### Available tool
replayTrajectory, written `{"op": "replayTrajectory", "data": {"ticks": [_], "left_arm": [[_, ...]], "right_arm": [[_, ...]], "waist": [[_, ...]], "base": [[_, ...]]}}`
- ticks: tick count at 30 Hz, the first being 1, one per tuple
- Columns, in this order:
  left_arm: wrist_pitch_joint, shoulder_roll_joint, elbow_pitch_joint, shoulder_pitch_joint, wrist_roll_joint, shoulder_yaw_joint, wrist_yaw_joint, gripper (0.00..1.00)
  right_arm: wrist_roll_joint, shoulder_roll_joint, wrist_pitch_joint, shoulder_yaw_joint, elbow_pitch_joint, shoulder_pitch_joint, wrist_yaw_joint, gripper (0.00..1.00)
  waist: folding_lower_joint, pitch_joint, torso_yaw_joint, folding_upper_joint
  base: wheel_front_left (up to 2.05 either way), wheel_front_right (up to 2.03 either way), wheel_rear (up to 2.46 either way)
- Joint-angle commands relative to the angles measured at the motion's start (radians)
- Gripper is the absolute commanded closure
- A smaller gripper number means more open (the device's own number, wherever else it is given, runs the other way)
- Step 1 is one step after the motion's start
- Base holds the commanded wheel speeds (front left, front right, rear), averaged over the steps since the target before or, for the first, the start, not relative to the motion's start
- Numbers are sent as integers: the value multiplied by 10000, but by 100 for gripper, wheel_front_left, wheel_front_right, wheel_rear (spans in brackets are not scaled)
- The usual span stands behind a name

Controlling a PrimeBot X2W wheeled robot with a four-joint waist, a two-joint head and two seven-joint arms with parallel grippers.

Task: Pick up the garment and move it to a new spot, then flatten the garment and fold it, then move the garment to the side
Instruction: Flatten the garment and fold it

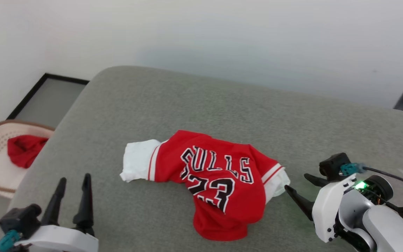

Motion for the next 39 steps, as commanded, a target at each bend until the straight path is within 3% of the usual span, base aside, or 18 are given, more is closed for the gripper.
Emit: {"op": "replayTrajectory", "data": {"ticks": [1,14,15,16,17,22,27,39], "left_arm": [[-52,-110,60,-150,92,11,-99,0],[-41,-1068,378,-644,540,388,-654,0],[-41,-1128,403,-665,558,407,-684,0],[-42,-1169,438,-696,596,427,-713,0],[-42,-1214,453,-737,584,455,-761,0],[-42,-1336,594,-763,670,651,-876,0],[-43,-1408,598,-756,680,836,-930,0],[-42,-1260,488,-794,692,794,-1009,0]], "right_arm": [[60,-77,187,192,110,-222,-3,0],[347,239,956,1469,2114,-1414,-3,0],[453,304,1027,1572,2290,-1487,-3,18],[509,342,1093,1655,2473,-1574,-3,97],[543,375,1151,1762,2633,-1645,-3,100],[858,382,1047,2058,3006,-2044,-3,100],[1232,-8,1032,2175,3055,-2533,-6,100],[1530,-1921,595,1926,2805,-3341,-6,100]], "waist": [[0,257,446,0],[0,812,1148,0],[0,833,1169,0],[0,854,1178,0],[0,872,1188,0],[0,912,1080,0],[0,910,816,0],[0,866,-88,0]], "base": [[0,0,0],[0,0,0],[0,0,0],[0,0,0],[0,0,0],[0,0,0],[0,0,0],[0,0,0]]}}
